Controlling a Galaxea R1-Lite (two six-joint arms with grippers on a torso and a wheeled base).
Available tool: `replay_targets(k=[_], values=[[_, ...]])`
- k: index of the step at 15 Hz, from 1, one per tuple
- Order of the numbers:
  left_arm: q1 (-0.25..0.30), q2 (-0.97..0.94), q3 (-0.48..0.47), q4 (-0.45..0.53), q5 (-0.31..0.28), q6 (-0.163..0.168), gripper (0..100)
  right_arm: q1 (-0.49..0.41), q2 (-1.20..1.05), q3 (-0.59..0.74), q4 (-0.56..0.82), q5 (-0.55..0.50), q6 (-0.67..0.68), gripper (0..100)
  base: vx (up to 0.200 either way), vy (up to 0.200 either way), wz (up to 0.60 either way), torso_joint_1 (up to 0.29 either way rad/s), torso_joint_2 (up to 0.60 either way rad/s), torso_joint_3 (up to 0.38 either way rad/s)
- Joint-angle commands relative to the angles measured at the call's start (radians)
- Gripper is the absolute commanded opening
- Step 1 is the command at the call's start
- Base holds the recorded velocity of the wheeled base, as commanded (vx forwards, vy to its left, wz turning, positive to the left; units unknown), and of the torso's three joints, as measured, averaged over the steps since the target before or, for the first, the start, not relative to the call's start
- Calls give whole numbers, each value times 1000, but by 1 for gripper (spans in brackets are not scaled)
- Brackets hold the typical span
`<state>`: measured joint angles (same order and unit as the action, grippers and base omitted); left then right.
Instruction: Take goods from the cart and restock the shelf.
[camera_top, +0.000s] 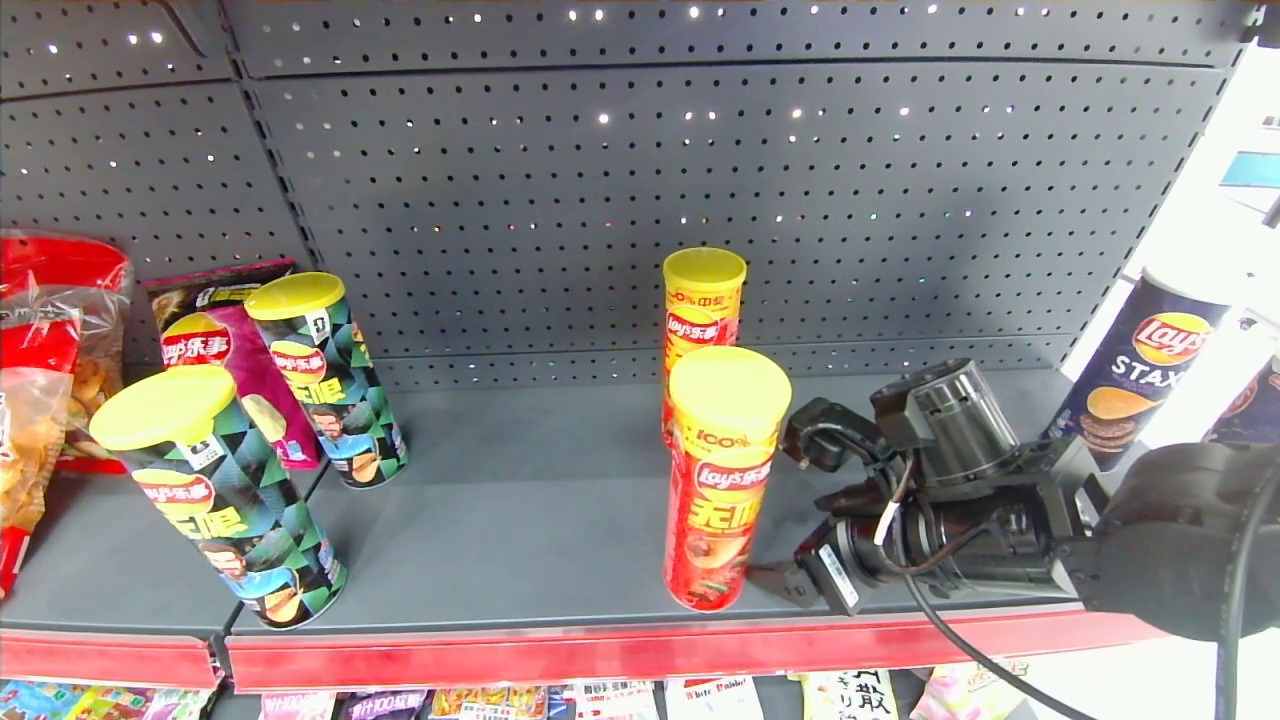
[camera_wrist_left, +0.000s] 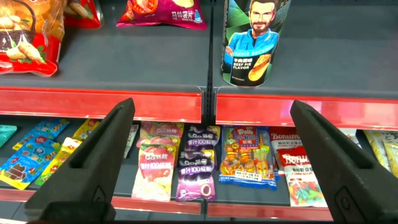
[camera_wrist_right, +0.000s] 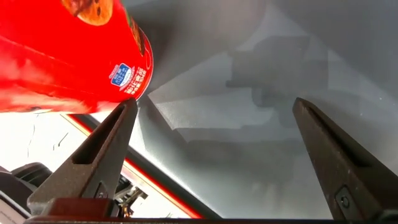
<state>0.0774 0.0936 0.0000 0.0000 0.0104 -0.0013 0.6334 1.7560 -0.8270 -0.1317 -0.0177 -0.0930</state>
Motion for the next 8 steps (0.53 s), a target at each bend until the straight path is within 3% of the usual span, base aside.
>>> replay_targets(k=[1, 8], values=[[1, 1, 0, 0, 0, 0, 100, -1, 5, -3, -2, -4, -1, 100, 0, 0, 0, 0, 0, 0], [1, 1, 0, 0, 0, 0, 100, 0, 13, -20, -2, -8, -1, 100, 0, 0, 0, 0, 0, 0]])
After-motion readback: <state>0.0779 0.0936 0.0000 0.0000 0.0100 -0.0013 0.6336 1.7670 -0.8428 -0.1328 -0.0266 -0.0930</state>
